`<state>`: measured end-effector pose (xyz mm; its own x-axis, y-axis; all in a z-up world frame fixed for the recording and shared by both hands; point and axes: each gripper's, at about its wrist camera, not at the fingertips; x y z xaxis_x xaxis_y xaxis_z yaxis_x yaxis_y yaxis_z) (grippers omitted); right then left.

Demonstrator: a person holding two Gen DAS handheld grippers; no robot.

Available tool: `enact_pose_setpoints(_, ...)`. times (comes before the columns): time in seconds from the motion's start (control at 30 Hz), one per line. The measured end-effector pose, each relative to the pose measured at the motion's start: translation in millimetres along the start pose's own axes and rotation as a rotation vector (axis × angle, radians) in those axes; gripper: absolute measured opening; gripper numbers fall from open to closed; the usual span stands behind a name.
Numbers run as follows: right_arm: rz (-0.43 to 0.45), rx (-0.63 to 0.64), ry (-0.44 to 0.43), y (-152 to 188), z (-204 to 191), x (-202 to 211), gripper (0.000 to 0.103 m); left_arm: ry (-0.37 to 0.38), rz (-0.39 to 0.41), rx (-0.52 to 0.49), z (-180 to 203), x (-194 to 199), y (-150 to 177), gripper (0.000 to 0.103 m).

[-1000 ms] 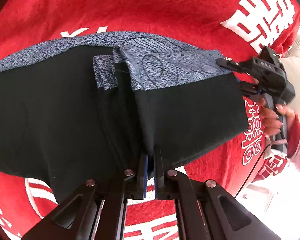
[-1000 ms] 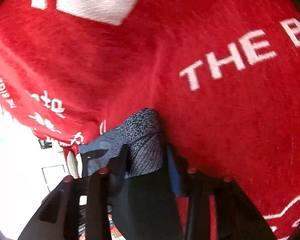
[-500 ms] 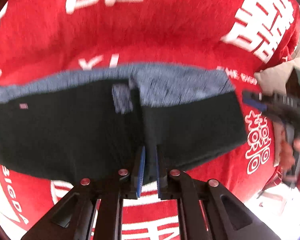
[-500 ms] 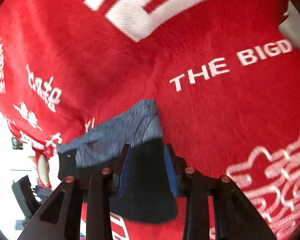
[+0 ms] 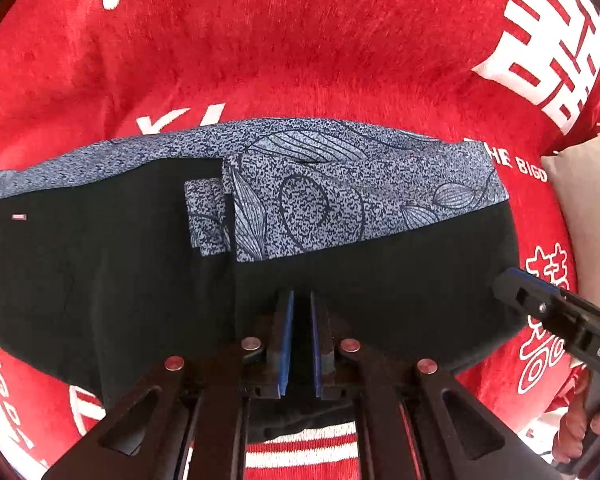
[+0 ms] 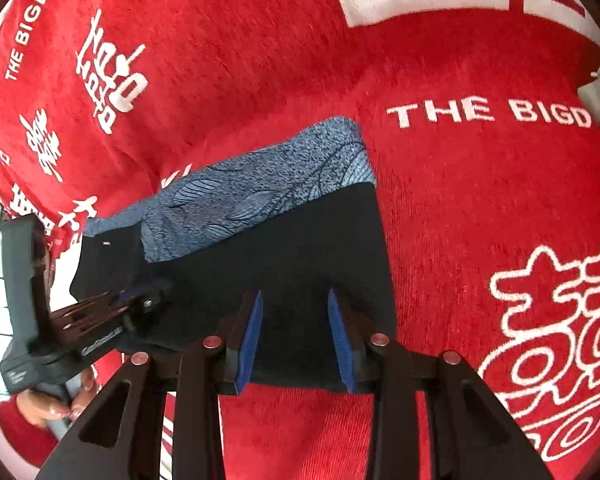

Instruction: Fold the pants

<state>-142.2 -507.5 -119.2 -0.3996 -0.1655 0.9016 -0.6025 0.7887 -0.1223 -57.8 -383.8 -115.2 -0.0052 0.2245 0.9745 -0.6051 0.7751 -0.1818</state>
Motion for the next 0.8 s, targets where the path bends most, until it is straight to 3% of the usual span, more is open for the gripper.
enact_pose_setpoints(0.23, 0.003, 0.030, -0.022, 0, 3, -1, 0.037, -0.068, 0.014, -0.013, 10, 4, 2, 0.010)
enact_pose_setpoints(0.27, 0.005, 0.041, -0.021, 2, 4, -1, 0.038, -0.060, 0.025, 0.000, 8, 7, 3, 0.020)
enact_pose_setpoints(0.3, 0.006, 0.049, -0.022, 2, 3, -1, 0.039, -0.042, 0.038, 0.011, 8, 10, 6, 0.051)
enact_pose_setpoints(0.37, 0.010, 0.050, -0.025, 3, 3, -1, 0.040, -0.037, 0.078, 0.026, 6, 19, 13, 0.096)
enact_pose_setpoints(0.47, 0.025, 0.040, -0.028, 5, 2, 0, 0.046, -0.041, 0.097, -0.016, 10, 28, 17, 0.098)
enact_pose_setpoints(0.6, 0.057, 0.062, 0.029, 11, -16, -2, 0.067, -0.064, 0.071, -0.046, -2, 32, 27, 0.098)
enact_pose_setpoints(0.8, 0.110, 0.077, 0.216, 22, -52, -7, 0.072, -0.023, 0.015, 0.006, -50, 43, 60, 0.098)
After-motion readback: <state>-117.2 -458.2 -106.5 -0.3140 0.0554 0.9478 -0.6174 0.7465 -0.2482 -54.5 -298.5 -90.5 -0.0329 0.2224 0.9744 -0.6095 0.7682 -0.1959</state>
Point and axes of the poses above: each gripper's, at about its wrist camera, not at the fingertips, and x roughly against the way its jaws point, z to its right, y to its underside, and after that the axes turned 8 degrees about -x, right-handed
